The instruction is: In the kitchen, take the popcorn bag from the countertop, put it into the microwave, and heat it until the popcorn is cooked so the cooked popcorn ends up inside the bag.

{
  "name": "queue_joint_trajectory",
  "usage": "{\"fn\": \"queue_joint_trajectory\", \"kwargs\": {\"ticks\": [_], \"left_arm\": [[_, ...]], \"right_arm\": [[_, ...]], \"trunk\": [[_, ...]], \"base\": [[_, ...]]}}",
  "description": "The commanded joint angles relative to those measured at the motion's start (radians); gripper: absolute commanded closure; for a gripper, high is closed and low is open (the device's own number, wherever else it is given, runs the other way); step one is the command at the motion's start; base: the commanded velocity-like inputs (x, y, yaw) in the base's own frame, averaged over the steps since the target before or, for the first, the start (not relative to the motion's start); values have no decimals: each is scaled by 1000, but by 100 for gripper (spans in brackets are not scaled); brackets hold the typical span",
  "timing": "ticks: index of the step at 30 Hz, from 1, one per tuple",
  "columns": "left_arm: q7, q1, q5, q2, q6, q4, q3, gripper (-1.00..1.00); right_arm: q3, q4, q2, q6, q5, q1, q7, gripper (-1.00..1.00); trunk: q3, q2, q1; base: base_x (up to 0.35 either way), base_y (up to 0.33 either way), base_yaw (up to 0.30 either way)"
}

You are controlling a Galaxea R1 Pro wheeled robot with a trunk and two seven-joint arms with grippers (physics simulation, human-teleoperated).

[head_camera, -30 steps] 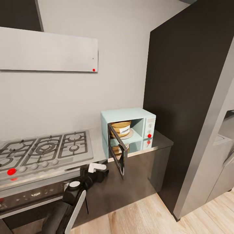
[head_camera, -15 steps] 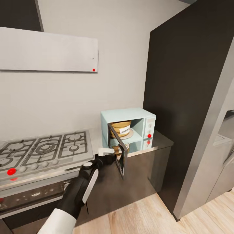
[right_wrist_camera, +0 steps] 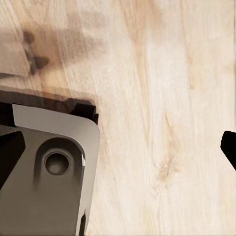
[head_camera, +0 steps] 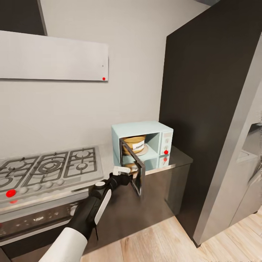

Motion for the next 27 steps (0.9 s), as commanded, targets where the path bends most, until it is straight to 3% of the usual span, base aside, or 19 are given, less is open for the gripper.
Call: {"fn": "queue_joint_trajectory", "kwargs": {"ticks": [1, 6, 8, 13, 19, 23, 27], "left_arm": [[1, -1, 13, 0, 8, -2, 0, -100], [2, -1, 13, 0, 9, -3, -3, -100], [8, -1, 13, 0, 9, -4, -36, -100], [91, -1, 16, 0, 9, -3, -50, -100], [98, -1, 17, 0, 9, -3, -53, -100], [99, -1, 17, 0, 9, -4, -86, -100], [99, -1, 18, 0, 9, -4, -92, -100]], "right_arm": [[-8, 2, 0, 0, 8, -1, -5, -100], [-8, 2, 1, 0, 7, -1, -10, -100], [-8, 2, 1, 1, 8, -1, -10, -100], [-8, 2, 2, 2, 8, -1, -10, -100], [-9, 2, 0, 2, 7, -1, -10, -100], [-10, 2, -1, 2, 7, -1, -10, -100], [-9, 2, -1, 2, 7, -1, -10, -100]], "trunk": [[0, -1, 0], [5, -1, 0], [7, -1, 0], [13, -1, 0], [19, -1, 0], [23, -1, 0], [26, -1, 0]], "base": [[0, 0, -159], [0, 0, -166], [0, 0, -168], [0, 0, -168], [0, 0, -171], [0, 0, -196], [0, 0, -204]]}}
